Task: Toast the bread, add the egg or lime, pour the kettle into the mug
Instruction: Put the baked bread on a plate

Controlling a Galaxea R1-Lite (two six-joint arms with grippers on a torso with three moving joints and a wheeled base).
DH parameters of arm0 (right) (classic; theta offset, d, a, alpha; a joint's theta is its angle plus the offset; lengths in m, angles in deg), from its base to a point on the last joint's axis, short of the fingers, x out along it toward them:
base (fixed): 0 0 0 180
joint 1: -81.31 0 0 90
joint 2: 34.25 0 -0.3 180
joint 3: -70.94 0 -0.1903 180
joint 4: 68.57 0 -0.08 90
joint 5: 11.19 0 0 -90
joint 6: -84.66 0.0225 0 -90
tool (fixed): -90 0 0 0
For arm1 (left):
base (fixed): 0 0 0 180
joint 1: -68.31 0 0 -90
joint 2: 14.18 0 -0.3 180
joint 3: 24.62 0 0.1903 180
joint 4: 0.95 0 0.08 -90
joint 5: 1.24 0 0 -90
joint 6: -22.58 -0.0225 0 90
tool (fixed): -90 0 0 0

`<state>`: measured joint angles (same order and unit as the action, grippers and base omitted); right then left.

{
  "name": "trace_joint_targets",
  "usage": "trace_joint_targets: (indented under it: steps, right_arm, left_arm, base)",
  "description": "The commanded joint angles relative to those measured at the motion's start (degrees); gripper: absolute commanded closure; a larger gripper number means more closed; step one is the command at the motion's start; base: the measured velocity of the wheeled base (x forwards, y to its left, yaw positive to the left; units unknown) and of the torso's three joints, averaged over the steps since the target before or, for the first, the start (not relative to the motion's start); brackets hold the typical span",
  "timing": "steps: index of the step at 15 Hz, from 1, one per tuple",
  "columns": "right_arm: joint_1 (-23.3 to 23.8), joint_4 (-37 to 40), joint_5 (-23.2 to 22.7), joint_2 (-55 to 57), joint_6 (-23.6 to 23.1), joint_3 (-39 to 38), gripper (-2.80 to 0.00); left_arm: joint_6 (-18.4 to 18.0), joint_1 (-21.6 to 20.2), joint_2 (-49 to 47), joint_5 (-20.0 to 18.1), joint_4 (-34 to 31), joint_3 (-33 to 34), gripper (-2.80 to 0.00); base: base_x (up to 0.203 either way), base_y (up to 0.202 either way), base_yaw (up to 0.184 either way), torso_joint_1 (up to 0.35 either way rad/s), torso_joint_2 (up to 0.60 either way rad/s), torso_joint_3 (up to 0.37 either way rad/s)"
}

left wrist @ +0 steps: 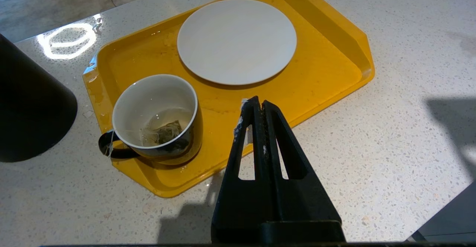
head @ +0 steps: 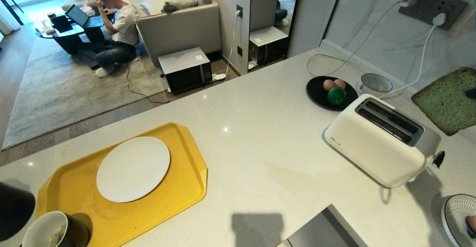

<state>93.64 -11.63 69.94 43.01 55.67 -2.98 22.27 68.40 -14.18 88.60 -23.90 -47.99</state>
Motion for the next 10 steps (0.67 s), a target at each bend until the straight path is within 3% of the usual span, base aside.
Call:
trace_joint_targets:
  steps: [1, 10]
  right_arm:
    - [0.1, 0.2, -0.1, -1.0, -0.3, -0.2, 0.00]
    - [0.0, 0.2, -0.3, -1.8, -0.2, -0.1, 0.00]
  left_arm:
    - [0.0, 0.0, 0.0, 0.0, 0.0, 0.0, 0.00]
    - [0.0, 0.0, 0.0, 0.0, 0.0, 0.0, 0.00]
  base:
    - [0.000, 0.000, 0.000, 0.000, 0.00, 0.000]
    - [0.000, 0.000, 0.000, 0.000, 0.00, 0.000]
